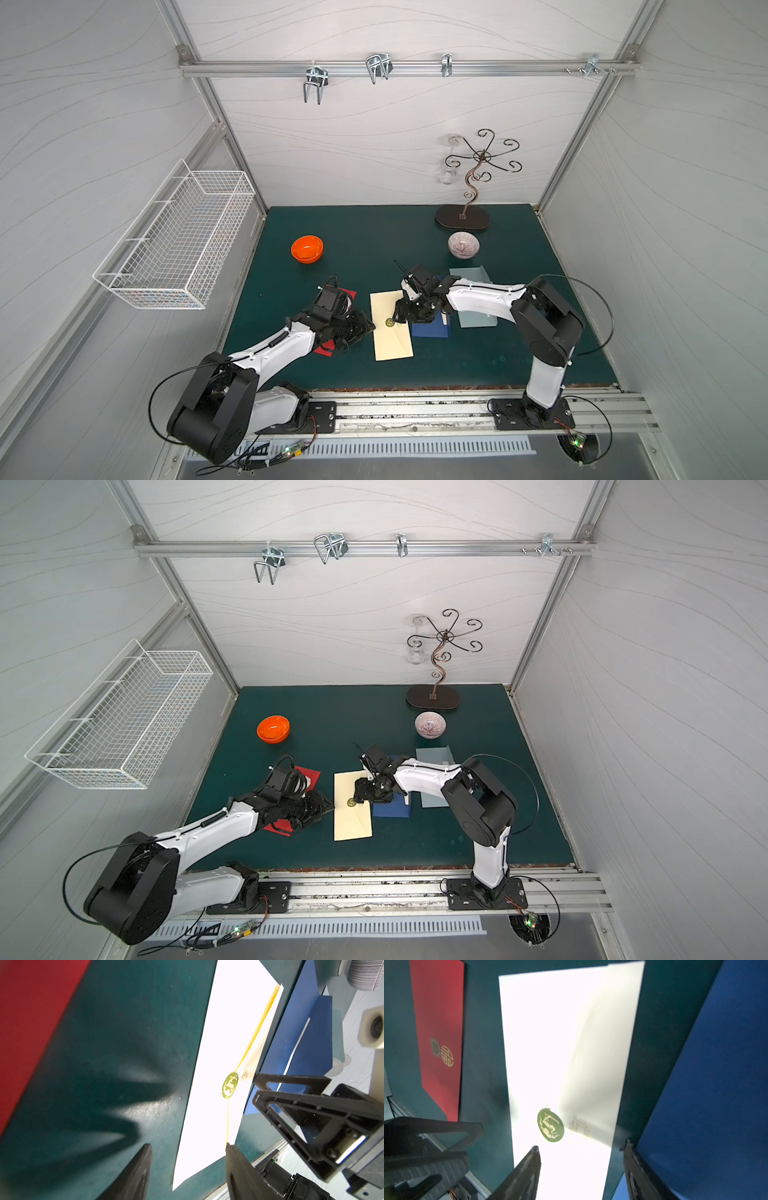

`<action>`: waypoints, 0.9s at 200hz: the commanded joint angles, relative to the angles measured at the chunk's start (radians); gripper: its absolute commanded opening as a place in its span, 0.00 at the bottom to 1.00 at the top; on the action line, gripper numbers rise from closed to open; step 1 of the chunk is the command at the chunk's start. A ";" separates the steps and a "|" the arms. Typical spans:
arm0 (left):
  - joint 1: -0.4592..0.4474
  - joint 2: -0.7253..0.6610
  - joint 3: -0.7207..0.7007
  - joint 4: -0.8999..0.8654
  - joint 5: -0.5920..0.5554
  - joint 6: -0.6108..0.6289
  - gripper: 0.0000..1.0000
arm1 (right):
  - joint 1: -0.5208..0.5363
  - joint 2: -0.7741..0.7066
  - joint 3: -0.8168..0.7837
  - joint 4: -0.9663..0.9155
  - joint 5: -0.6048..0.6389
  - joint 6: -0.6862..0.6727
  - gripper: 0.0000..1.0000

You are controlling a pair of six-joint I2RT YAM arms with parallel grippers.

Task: Open the envelope
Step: Pick up the envelope from the center of the board.

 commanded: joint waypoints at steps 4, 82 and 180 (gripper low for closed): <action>-0.003 -0.005 0.031 0.016 0.001 0.008 0.60 | -0.006 -0.021 -0.036 -0.072 0.013 0.007 0.65; -0.009 0.005 0.006 0.082 0.059 -0.012 0.58 | 0.040 -0.027 -0.078 0.018 -0.082 0.061 0.64; -0.018 0.074 0.002 0.111 0.072 -0.017 0.52 | -0.002 -0.062 -0.244 0.275 -0.199 0.185 0.62</action>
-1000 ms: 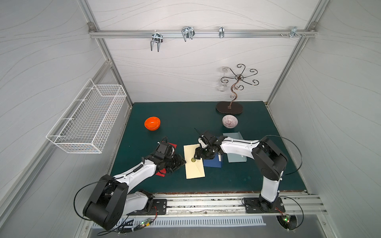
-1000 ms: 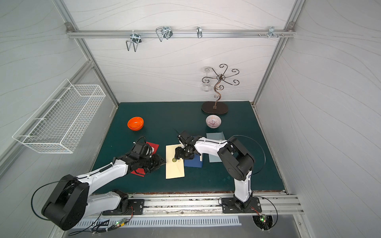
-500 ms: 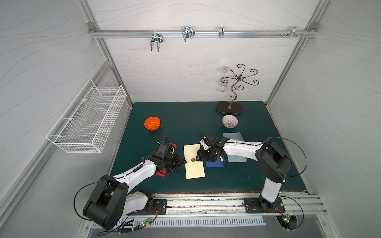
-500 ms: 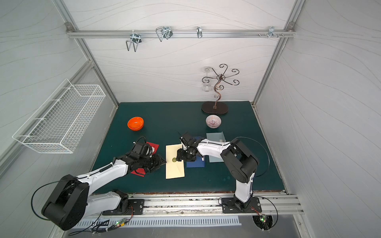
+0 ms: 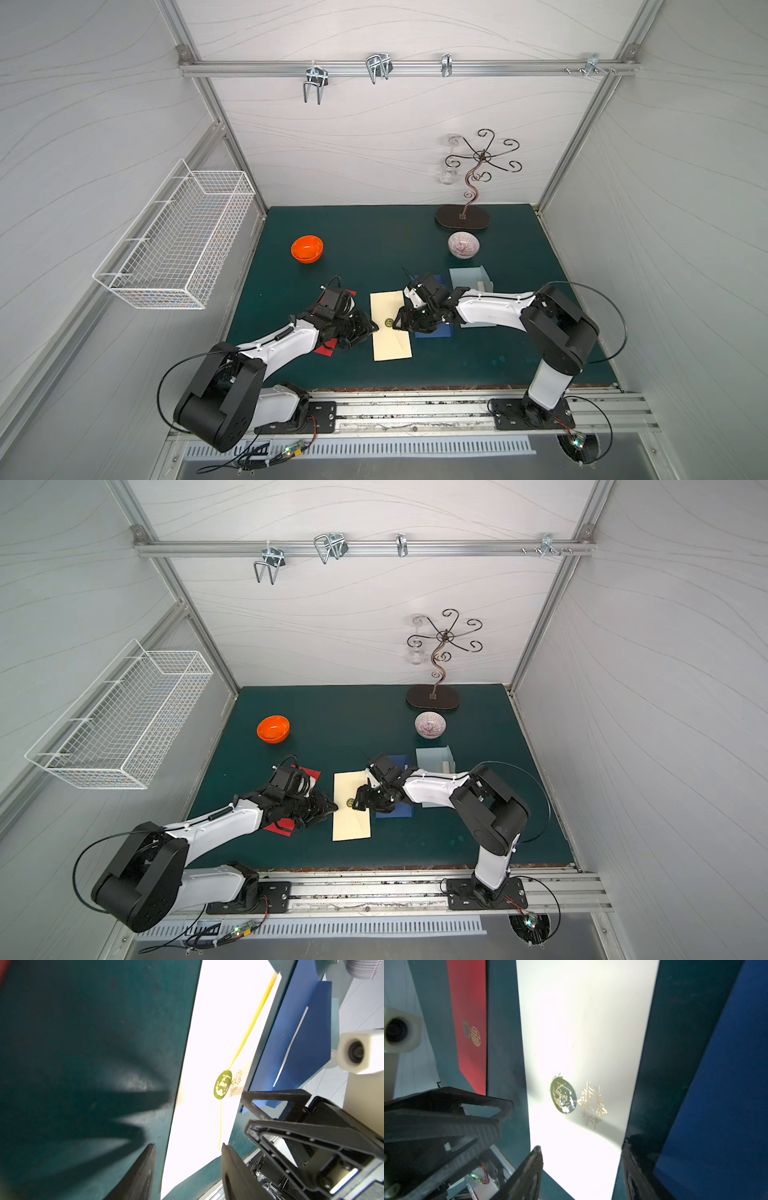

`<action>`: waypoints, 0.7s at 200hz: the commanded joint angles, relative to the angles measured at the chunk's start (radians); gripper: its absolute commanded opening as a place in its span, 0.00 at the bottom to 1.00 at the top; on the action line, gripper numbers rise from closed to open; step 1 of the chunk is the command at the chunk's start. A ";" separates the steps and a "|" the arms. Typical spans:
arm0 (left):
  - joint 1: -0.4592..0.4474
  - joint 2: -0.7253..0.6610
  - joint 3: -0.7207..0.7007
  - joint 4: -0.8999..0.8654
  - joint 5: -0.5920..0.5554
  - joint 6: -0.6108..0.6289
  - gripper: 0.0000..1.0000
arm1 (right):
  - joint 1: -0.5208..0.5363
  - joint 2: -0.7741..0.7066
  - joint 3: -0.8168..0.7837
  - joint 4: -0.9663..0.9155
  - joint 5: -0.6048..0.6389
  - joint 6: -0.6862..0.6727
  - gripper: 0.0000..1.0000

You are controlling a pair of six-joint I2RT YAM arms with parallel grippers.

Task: Open the envelope
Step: Pick up the envelope from the center of the board.

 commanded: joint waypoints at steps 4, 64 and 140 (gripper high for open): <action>-0.005 0.008 0.000 0.047 0.018 -0.012 0.52 | -0.011 0.015 -0.066 0.059 -0.058 0.064 0.62; -0.007 0.037 -0.010 0.070 0.022 -0.016 0.49 | -0.018 -0.001 -0.102 0.121 -0.060 0.095 0.61; -0.007 0.051 -0.015 0.079 0.007 -0.016 0.48 | -0.020 -0.002 -0.106 0.119 -0.043 0.104 0.61</action>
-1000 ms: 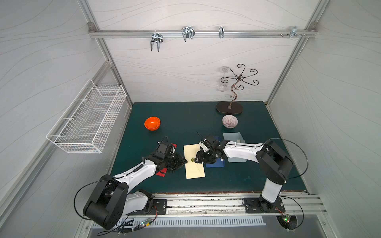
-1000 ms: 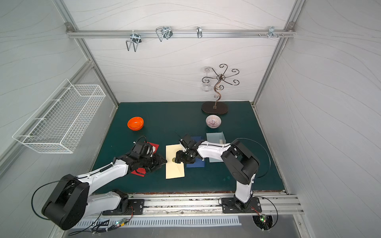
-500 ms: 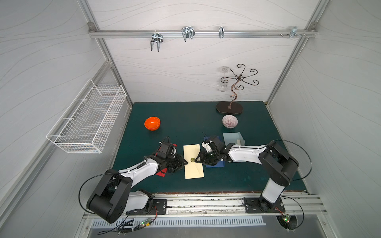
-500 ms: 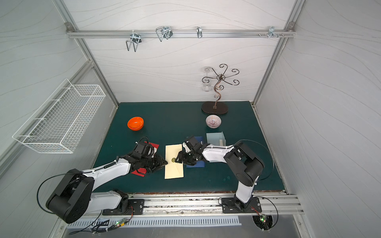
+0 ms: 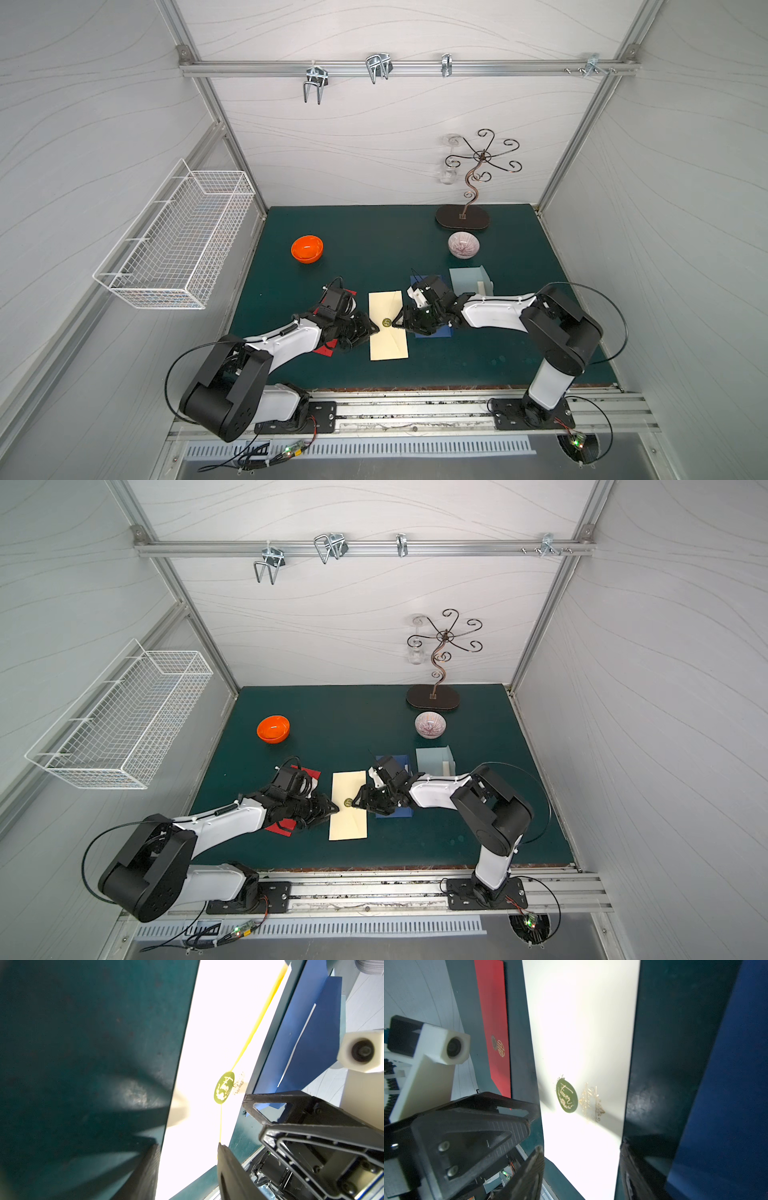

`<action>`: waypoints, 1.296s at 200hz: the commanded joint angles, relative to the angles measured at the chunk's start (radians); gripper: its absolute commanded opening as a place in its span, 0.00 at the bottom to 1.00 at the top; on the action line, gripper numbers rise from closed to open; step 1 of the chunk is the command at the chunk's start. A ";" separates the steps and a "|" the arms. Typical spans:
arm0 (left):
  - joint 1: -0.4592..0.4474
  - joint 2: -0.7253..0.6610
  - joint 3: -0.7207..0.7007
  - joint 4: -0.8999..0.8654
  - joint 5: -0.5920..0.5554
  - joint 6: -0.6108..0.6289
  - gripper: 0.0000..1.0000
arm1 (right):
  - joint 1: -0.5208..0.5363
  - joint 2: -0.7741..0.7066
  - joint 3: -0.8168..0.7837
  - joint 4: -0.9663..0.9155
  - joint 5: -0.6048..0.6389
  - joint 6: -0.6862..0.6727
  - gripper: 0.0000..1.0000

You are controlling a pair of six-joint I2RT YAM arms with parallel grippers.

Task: Open the envelope
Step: Pick up the envelope from the center of the board.

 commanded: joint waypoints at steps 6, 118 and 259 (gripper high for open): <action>-0.005 0.004 -0.004 0.025 -0.016 -0.013 0.48 | 0.002 0.007 -0.018 -0.061 0.024 0.004 0.61; -0.005 0.033 -0.001 0.036 -0.025 -0.015 0.48 | 0.011 0.022 0.001 -0.123 0.065 -0.028 0.62; -0.004 0.044 -0.007 0.079 0.011 -0.048 0.48 | -0.023 -0.006 -0.140 0.319 -0.131 0.096 0.60</action>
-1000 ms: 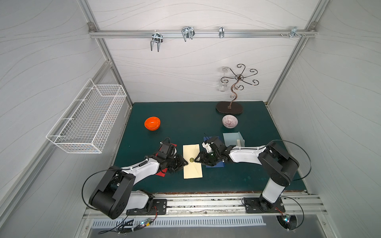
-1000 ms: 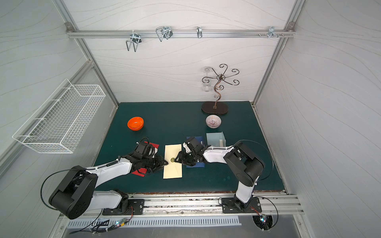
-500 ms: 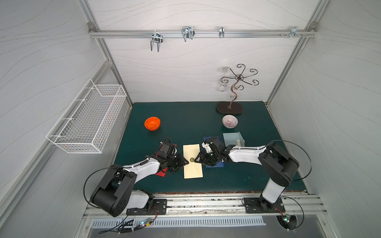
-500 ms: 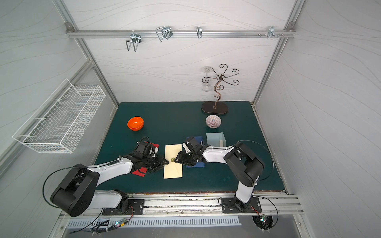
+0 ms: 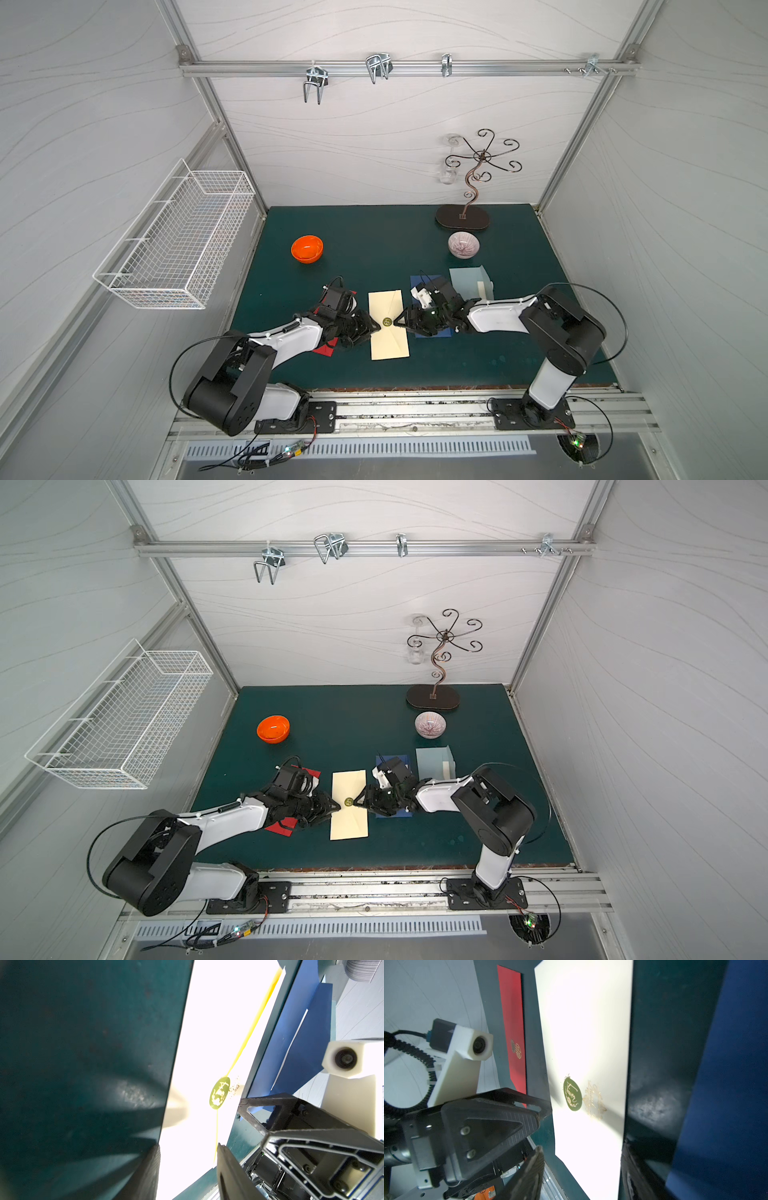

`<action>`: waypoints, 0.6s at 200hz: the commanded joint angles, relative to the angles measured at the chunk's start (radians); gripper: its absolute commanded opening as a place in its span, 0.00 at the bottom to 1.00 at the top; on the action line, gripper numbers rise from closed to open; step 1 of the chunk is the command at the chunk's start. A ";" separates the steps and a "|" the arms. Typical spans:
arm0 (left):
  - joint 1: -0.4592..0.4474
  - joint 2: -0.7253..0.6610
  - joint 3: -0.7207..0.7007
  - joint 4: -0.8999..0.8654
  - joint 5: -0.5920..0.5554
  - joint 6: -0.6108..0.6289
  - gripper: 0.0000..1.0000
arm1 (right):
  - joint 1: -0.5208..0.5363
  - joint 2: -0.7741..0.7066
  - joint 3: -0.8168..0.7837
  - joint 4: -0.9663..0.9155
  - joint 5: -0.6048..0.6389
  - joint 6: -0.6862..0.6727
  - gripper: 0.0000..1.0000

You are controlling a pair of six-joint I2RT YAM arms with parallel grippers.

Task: Open the envelope
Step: Pick up the envelope from the center of the board.

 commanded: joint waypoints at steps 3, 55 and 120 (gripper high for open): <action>-0.006 0.010 -0.006 0.019 -0.008 -0.016 0.48 | 0.013 0.005 -0.020 0.088 -0.050 0.027 0.61; -0.007 -0.006 -0.007 0.007 -0.014 -0.016 0.48 | 0.014 -0.010 -0.047 0.150 -0.056 0.042 0.60; -0.007 -0.050 0.000 -0.032 -0.037 -0.010 0.49 | 0.019 -0.079 -0.057 0.079 -0.003 0.007 0.60</action>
